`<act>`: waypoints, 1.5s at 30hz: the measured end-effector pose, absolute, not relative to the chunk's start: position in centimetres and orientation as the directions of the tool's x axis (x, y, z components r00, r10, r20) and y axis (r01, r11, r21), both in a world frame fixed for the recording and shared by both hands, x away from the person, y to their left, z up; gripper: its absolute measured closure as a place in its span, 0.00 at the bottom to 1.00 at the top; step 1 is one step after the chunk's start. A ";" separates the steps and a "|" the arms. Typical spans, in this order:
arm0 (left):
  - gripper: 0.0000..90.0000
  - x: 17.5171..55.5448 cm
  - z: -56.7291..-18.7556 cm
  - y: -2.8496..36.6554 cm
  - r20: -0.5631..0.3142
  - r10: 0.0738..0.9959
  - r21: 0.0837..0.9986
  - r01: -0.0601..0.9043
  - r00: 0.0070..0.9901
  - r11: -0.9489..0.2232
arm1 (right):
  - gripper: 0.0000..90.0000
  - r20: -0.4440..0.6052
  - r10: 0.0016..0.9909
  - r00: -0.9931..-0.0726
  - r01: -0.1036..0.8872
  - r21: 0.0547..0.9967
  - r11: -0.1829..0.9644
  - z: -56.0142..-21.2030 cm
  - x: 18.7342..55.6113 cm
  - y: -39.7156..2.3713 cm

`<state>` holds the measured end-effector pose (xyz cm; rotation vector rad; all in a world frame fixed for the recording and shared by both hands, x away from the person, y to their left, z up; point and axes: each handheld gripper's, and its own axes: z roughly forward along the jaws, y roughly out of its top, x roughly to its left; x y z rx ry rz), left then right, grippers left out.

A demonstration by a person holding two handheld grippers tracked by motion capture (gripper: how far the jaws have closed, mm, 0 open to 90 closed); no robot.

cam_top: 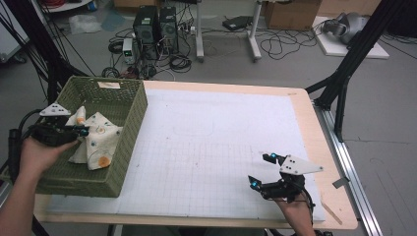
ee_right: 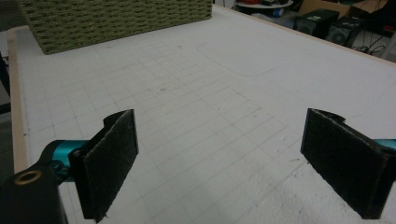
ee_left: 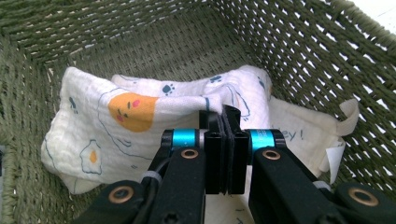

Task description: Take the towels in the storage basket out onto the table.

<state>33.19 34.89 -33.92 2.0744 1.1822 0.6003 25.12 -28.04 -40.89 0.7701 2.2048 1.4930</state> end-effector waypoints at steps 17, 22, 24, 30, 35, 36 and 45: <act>0.98 31.6 -32.3 35.7 0.064 0.871 0.825 0.465 0.487 -0.320 | 0.12 0.001 0.618 -0.786 0.234 0.926 0.296 -40.9 25.1 -28.0; 0.98 31.1 -31.5 35.8 0.072 0.868 0.845 0.433 0.491 -0.314 | 0.12 -0.001 0.618 -0.786 0.231 0.927 0.296 -41.0 25.2 -28.0; 0.98 30.9 -31.2 35.8 0.073 0.865 0.853 0.418 0.497 -0.312 | 0.12 0.001 0.619 -0.785 0.234 0.926 0.297 -41.0 25.2 -28.0; 0.98 30.5 -30.8 35.9 0.068 0.866 0.871 0.394 0.495 -0.294 | 0.12 0.002 0.618 -0.786 0.234 0.927 0.294 -41.0 25.3 -28.0; 0.98 30.2 -30.3 36.3 0.070 0.871 0.881 0.379 0.486 -0.282 | 0.12 0.002 0.618 -0.786 0.233 0.927 0.294 -41.0 25.3 -28.1; 0.98 30.1 -30.1 36.3 0.066 0.872 0.884 0.376 0.486 -0.277 | 0.12 0.000 0.619 -0.785 0.232 0.927 0.294 -41.0 25.3 -28.1; 0.98 29.4 -28.6 37.0 0.072 0.872 0.904 0.338 0.484 -0.262 | 0.12 -0.004 0.617 -0.787 0.232 0.925 0.302 -41.1 25.5 -28.0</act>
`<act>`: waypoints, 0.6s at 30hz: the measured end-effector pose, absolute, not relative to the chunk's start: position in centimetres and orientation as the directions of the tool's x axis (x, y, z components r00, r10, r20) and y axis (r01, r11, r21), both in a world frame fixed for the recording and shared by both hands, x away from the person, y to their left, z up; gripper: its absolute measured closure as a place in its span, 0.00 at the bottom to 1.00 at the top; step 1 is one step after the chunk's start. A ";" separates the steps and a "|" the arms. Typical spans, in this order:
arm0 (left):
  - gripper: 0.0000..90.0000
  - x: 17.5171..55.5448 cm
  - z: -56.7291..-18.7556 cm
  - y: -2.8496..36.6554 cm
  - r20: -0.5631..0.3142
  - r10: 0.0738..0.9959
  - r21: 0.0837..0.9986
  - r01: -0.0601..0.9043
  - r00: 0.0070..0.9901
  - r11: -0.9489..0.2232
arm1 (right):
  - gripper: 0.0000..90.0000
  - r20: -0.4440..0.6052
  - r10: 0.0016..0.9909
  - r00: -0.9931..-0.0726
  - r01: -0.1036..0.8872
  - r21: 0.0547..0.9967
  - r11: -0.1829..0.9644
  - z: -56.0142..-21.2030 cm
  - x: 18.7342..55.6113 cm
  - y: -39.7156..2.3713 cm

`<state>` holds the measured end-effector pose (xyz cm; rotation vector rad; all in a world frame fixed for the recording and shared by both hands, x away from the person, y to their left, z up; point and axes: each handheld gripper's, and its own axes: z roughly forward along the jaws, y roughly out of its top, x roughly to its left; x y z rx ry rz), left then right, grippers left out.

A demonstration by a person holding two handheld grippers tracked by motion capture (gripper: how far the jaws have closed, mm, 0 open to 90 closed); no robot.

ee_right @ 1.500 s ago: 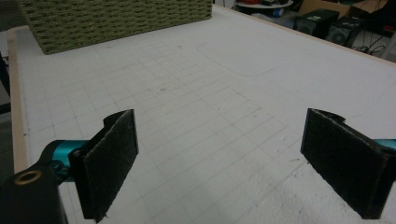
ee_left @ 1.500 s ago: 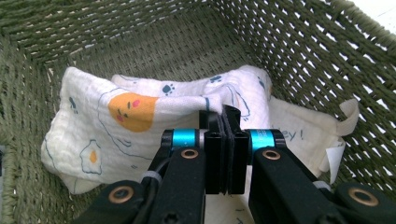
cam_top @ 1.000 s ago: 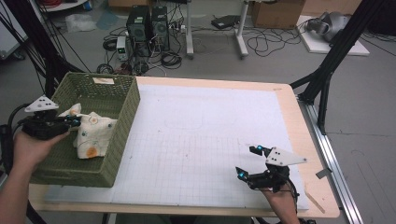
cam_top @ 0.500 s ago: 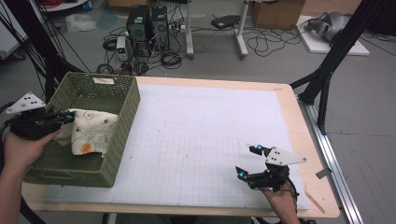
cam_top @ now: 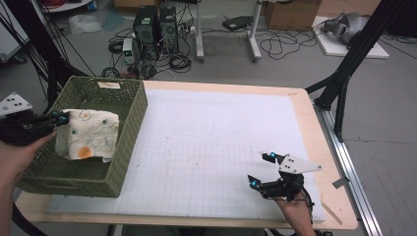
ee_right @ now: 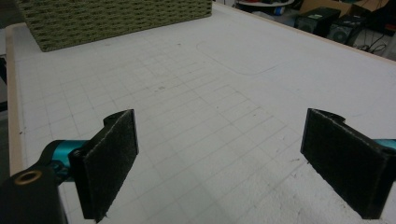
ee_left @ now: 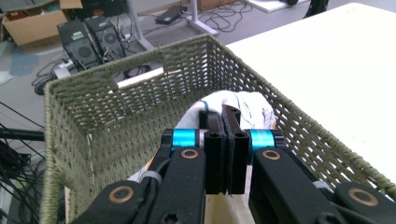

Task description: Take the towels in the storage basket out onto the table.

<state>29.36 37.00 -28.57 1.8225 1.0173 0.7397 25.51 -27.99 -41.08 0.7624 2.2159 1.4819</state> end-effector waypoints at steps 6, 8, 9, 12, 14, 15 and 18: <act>0.98 29.0 -27.9 37.5 0.057 0.872 0.916 0.322 0.486 -0.240 | 0.12 0.003 0.619 -0.786 0.239 0.924 0.299 -41.1 25.5 -28.0; 0.98 29.0 -27.6 37.5 0.054 0.872 0.919 0.317 0.486 -0.234 | 0.12 -0.001 0.621 -0.784 0.236 0.924 0.300 -41.1 25.6 -28.0; 0.98 29.0 -27.5 37.5 0.052 0.872 0.921 0.314 0.487 -0.230 | 0.12 0.002 0.620 -0.785 0.239 0.924 0.299 -41.1 25.5 -28.0; 0.98 28.9 -27.0 37.5 0.052 0.869 0.925 0.303 0.492 -0.227 | 0.12 0.003 0.622 -0.783 0.240 0.924 0.298 -41.1 25.5 -28.0; 0.98 28.8 -26.6 37.4 0.057 0.868 0.929 0.292 0.493 -0.227 | 0.12 0.003 0.622 -0.783 0.240 0.924 0.298 -41.1 25.5 -28.0; 0.98 28.8 -26.5 37.4 0.054 0.867 0.931 0.290 0.495 -0.223 | 0.12 0.001 0.623 -0.782 0.238 0.925 0.297 -41.1 25.6 -28.1; 0.98 28.6 -26.0 37.5 0.054 0.865 0.936 0.277 0.500 -0.219 | 0.12 0.001 0.622 -0.783 0.235 0.926 0.295 -41.1 25.6 -28.1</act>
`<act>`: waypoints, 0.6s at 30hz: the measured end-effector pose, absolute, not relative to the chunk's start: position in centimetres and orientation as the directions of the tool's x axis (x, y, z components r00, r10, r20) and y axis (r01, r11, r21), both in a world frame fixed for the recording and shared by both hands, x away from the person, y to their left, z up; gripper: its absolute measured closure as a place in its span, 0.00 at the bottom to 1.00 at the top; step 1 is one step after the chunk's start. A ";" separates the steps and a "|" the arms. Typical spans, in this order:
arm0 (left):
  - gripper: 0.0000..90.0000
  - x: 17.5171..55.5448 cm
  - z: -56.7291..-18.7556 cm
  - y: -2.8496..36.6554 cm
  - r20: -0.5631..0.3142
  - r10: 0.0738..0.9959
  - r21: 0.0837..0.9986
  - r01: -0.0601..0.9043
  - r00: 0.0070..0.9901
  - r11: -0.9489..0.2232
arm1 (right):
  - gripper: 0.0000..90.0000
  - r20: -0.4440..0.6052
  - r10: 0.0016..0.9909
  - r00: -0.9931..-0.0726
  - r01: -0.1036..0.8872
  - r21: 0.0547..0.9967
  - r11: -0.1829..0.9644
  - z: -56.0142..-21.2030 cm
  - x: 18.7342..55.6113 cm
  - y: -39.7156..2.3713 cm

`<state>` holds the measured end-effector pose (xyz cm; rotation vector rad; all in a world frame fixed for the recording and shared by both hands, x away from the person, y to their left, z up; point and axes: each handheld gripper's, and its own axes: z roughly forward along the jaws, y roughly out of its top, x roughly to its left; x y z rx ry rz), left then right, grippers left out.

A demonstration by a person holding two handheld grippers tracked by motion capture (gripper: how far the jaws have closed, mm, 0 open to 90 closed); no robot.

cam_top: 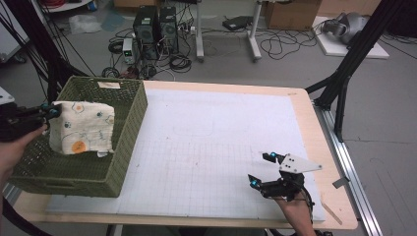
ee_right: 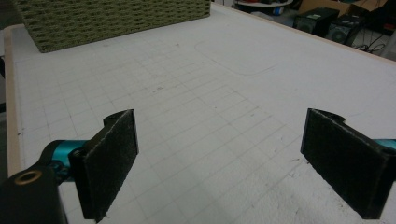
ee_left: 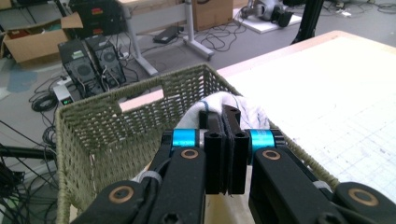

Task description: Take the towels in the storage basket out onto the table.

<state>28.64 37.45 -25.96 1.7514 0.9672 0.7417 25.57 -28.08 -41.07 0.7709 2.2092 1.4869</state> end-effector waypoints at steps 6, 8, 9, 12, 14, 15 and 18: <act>0.98 28.2 -24.5 37.8 0.053 0.861 0.947 0.248 0.506 -0.204 | 0.11 0.002 0.623 -0.782 0.236 0.926 0.293 -41.0 25.5 -28.1; 0.98 28.1 -24.0 37.8 0.060 0.860 0.948 0.240 0.507 -0.208 | 0.12 0.001 0.622 -0.783 0.235 0.926 0.294 -41.1 25.6 -28.1; 0.98 28.0 -23.8 37.8 0.061 0.859 0.950 0.235 0.509 -0.207 | 0.12 -0.002 0.621 -0.784 0.231 0.927 0.295 -41.1 25.6 -28.1; 0.98 27.9 -23.4 37.6 0.066 0.855 0.952 0.225 0.514 -0.208 | 0.12 -0.001 0.620 -0.784 0.233 0.927 0.295 -41.1 25.6 -28.1; 0.98 27.8 -23.1 37.4 0.070 0.852 0.952 0.221 0.519 -0.213 | 0.12 -0.006 0.621 -0.784 0.228 0.927 0.297 -41.1 25.6 -28.1; 0.98 27.8 -23.0 37.3 0.069 0.850 0.952 0.219 0.523 -0.212 | 0.11 -0.003 0.621 -0.784 0.231 0.927 0.296 -41.0 25.6 -28.1; 0.98 27.8 -22.6 37.0 0.073 0.844 0.954 0.209 0.532 -0.214 | 0.12 0.002 0.622 -0.783 0.235 0.927 0.293 -41.0 25.6 -28.2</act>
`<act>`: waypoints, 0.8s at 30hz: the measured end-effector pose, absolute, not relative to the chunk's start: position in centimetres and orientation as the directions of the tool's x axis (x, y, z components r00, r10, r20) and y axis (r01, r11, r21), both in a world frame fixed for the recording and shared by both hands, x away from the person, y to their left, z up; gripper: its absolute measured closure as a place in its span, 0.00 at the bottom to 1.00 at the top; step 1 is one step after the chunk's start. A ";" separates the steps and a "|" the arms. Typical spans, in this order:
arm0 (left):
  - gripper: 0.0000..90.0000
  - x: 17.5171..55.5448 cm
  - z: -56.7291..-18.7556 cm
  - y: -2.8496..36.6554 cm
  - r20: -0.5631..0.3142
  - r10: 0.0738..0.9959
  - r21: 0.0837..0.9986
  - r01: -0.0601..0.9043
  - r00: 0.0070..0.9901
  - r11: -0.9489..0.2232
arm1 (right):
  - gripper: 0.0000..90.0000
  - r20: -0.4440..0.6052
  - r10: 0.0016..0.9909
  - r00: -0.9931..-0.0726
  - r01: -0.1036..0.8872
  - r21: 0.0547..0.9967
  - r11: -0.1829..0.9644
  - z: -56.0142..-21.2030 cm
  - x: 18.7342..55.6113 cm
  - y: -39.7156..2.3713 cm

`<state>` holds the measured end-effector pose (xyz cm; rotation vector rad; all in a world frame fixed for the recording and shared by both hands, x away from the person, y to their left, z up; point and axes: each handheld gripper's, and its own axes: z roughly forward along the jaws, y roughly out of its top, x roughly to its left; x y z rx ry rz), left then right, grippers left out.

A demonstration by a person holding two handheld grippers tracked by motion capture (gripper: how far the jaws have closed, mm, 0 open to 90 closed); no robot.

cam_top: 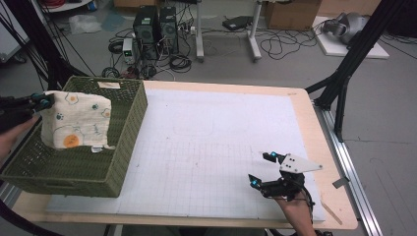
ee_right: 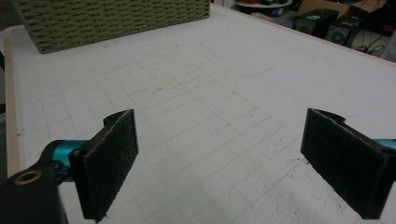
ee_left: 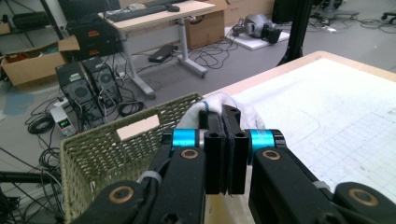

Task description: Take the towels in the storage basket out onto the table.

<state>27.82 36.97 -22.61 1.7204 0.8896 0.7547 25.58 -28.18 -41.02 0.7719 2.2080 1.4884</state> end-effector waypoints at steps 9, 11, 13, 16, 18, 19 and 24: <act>0.98 27.7 -20.9 35.7 0.091 0.820 0.959 0.172 0.565 -0.225 | 0.12 0.002 0.624 -0.782 0.234 0.928 0.290 -41.0 25.6 -28.2; 0.98 27.7 -20.5 35.3 0.092 0.812 0.960 0.165 0.576 -0.225 | 0.12 0.003 0.623 -0.782 0.234 0.928 0.290 -41.0 25.6 -28.2; 0.98 27.7 -20.1 34.9 0.098 0.806 0.961 0.155 0.584 -0.229 | 0.12 -0.001 0.624 -0.782 0.231 0.928 0.291 -41.0 25.6 -28.3; 0.98 27.8 -19.5 34.3 0.105 0.795 0.962 0.143 0.597 -0.234 | 0.12 0.000 0.625 -0.781 0.232 0.929 0.289 -41.0 25.6 -28.3; 0.98 27.8 -19.1 33.9 0.108 0.787 0.963 0.133 0.608 -0.236 | 0.12 0.001 0.625 -0.781 0.231 0.929 0.287 -40.9 25.6 -28.3; 0.98 27.7 -18.9 33.6 0.111 0.783 0.963 0.130 0.613 -0.238 | 0.12 0.001 0.625 -0.781 0.231 0.930 0.287 -40.9 25.6 -28.3; 0.98 27.8 -18.4 32.4 0.117 0.761 0.965 0.109 0.638 -0.240 | 0.12 0.002 0.625 -0.781 0.232 0.929 0.287 -40.9 25.6 -28.3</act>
